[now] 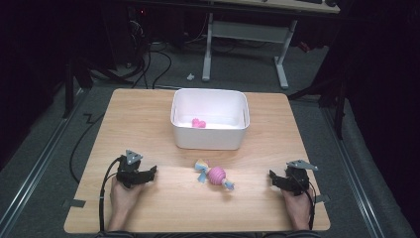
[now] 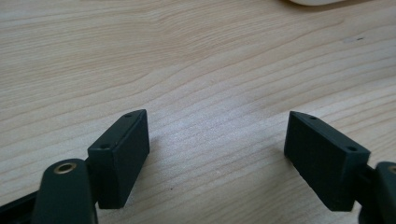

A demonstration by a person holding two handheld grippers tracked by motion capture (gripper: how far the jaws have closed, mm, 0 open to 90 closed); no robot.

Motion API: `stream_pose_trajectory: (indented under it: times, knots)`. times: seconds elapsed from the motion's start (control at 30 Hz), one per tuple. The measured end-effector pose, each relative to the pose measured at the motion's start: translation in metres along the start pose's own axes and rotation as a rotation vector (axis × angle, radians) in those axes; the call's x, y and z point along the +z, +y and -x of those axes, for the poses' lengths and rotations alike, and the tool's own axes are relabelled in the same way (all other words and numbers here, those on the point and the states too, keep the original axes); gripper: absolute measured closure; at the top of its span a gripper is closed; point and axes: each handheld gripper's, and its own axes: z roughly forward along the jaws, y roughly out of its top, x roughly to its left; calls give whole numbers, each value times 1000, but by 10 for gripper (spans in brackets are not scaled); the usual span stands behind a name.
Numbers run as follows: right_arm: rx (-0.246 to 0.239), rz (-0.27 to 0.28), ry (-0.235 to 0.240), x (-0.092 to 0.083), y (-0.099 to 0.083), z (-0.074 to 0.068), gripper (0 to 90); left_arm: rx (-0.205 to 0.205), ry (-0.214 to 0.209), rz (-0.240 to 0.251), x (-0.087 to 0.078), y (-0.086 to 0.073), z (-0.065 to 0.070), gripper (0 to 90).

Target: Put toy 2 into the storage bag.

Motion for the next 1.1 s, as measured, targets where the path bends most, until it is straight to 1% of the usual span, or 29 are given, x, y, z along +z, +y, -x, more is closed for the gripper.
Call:
stream_pose_trajectory:
  times: [0.1, 0.23, 0.33, 0.37, 0.43, 0.5, 0.57, 0.6, 0.63, 0.77, 0.83, 0.87, 0.9, 1.0, 1.07, 1.1]
  knots:
    - [-7, -3, 7, 0, 0, -2, 230, -6, 6, -2, 0, 0, 0, 201]
    - [1, 7, 35, -2, 0, -2, 259, -7, 9, -6, 0, 0, 0, 177]
    - [7, 34, 53, -7, 2, -2, 273, -2, 5, -8, 0, 0, 0, 174]
    - [10, 53, 67, -11, 3, -2, 277, -1, 4, -8, 0, 0, 0, 173]
    - [11, 77, 83, -15, 5, -3, 291, 1, 2, -9, 0, 0, 1, 173]
    - [16, 94, 111, -20, 7, -5, 305, 3, 0, -10, 0, 0, 1, 174]
    - [-2, 111, 129, -24, 10, -7, 319, 2, 1, -9, 0, 0, 1, 174]
    - [4, 112, 137, -26, 11, -9, 323, 2, 1, -9, 0, 0, 1, 174]
    - [-12, 120, 147, -28, 13, -10, 324, 2, 1, -9, 0, 0, 1, 174]
    - [-13, 127, 187, -32, 18, -17, 319, 2, 0, -9, 0, 0, 1, 175]
    - [-36, 139, 204, -34, 21, -22, 307, 1, 0, -9, 0, 0, 1, 175]
    - [-47, 139, 201, -35, 22, -25, 284, 1, 0, -9, 0, 0, 1, 176]
    - [-55, 142, 204, -36, 23, -29, 279, 1, 0, -9, 0, 0, 1, 176]
    - [-77, 162, 252, -38, 26, -38, 277, 1, 0, -8, 0, 0, 1, 176]
    - [-87, 160, 281, -38, 29, -45, 277, 0, 0, -8, 0, 0, 1, 176]
    - [-101, 160, 296, -39, 30, -49, 277, 0, 0, -8, 0, 0, 1, 177]
